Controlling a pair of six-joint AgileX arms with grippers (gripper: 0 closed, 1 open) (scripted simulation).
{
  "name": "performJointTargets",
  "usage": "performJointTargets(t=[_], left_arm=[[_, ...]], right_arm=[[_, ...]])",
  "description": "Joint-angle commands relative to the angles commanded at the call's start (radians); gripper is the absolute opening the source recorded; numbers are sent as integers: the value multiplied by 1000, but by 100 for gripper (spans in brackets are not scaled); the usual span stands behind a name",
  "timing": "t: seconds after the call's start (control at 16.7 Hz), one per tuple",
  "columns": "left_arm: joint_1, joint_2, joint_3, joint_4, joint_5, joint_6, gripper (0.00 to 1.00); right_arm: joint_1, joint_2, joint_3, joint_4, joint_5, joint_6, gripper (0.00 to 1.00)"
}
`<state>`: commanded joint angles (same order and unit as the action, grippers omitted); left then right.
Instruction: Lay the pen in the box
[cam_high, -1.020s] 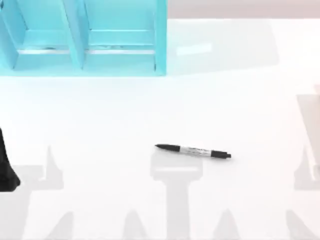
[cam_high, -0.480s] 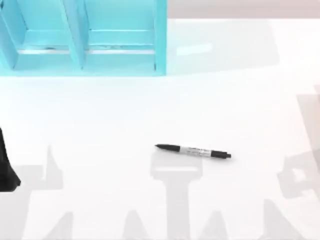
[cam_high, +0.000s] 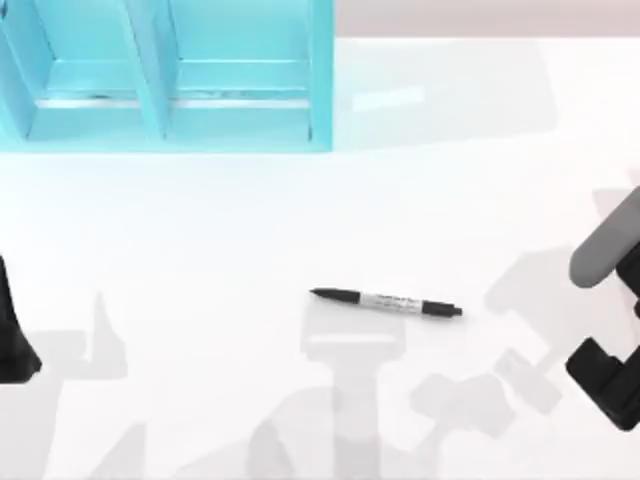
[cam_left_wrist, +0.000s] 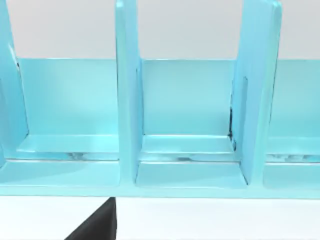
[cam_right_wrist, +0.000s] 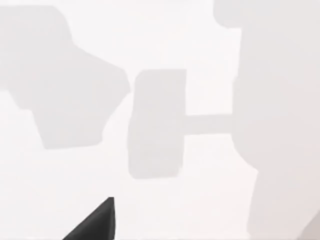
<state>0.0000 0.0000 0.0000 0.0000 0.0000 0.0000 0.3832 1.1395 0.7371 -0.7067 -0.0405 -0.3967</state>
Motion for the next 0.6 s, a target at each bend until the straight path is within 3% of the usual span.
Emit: performJointTargets(t=[0.6], left_arm=[[0,0,0,0,0,0,100]], right_arm=[[215,841,797,-489,51,-247,100]])
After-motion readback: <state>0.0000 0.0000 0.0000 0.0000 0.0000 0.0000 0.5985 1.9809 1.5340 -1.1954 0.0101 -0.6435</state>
